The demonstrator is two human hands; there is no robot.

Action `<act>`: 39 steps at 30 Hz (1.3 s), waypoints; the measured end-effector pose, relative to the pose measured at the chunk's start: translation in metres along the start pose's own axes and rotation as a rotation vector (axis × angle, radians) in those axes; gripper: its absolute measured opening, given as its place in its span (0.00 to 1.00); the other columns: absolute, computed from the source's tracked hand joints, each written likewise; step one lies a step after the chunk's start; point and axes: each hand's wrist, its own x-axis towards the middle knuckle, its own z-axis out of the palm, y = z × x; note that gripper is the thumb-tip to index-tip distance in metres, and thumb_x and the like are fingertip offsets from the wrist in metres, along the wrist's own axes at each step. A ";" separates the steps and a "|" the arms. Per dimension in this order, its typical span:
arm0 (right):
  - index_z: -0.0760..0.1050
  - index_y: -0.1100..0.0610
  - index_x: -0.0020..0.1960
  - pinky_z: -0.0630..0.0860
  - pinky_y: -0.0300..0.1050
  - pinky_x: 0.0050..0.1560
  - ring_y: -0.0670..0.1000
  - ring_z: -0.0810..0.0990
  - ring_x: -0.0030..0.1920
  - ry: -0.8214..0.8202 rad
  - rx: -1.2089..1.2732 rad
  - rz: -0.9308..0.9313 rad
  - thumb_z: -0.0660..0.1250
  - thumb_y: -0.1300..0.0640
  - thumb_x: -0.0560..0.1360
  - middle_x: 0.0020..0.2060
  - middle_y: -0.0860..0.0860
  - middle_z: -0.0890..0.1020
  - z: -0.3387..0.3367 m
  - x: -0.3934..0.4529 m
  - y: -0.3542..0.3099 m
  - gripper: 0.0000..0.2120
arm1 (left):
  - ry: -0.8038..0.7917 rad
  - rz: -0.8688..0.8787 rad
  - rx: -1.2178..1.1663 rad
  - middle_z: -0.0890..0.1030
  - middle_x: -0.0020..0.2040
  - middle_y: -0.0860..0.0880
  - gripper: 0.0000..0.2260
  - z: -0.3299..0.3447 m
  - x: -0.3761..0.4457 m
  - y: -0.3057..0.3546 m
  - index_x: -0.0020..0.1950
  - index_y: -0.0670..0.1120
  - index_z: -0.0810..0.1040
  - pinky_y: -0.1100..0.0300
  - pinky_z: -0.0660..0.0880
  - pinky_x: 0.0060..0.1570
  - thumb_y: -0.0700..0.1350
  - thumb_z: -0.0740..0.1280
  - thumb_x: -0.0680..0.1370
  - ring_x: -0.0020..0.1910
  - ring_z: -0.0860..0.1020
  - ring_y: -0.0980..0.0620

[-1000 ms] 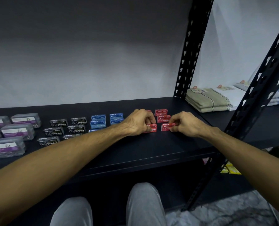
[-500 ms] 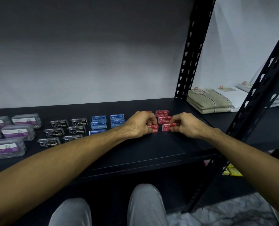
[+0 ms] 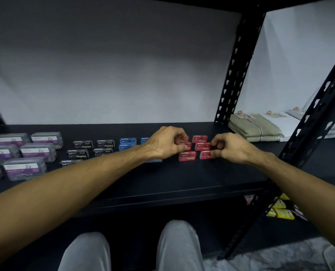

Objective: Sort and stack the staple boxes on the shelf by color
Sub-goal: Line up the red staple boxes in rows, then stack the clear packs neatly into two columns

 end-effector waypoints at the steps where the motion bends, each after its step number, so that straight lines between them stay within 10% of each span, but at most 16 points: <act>1: 0.78 0.49 0.53 0.75 0.41 0.43 0.46 0.79 0.44 0.013 -0.013 -0.006 0.74 0.49 0.72 0.43 0.46 0.79 -0.003 0.000 -0.005 0.12 | -0.001 -0.004 0.003 0.80 0.44 0.55 0.11 -0.008 -0.004 -0.002 0.56 0.49 0.80 0.62 0.75 0.43 0.51 0.72 0.76 0.42 0.77 0.57; 22: 0.79 0.50 0.50 0.79 0.48 0.52 0.47 0.80 0.48 -0.002 -0.014 -0.529 0.71 0.50 0.74 0.47 0.47 0.80 0.064 0.044 -0.302 0.07 | 0.118 -0.433 0.148 0.83 0.43 0.53 0.08 -0.239 -0.216 -0.145 0.53 0.50 0.82 0.60 0.78 0.45 0.50 0.72 0.75 0.44 0.81 0.55; 32: 0.77 0.50 0.56 0.76 0.43 0.50 0.46 0.75 0.51 -0.028 -0.015 -0.676 0.71 0.43 0.73 0.54 0.48 0.74 0.120 0.039 -0.405 0.16 | -0.025 -0.568 0.188 0.78 0.52 0.55 0.20 -0.266 -0.296 -0.205 0.61 0.51 0.76 0.61 0.74 0.47 0.52 0.75 0.72 0.50 0.78 0.55; 39: 0.75 0.49 0.60 0.73 0.46 0.57 0.47 0.69 0.59 -0.051 -0.188 -0.671 0.73 0.39 0.69 0.60 0.47 0.71 0.140 0.038 -0.416 0.23 | -0.084 -0.503 0.370 0.72 0.51 0.54 0.15 -0.241 -0.300 -0.229 0.49 0.55 0.73 0.59 0.70 0.44 0.50 0.77 0.68 0.49 0.74 0.53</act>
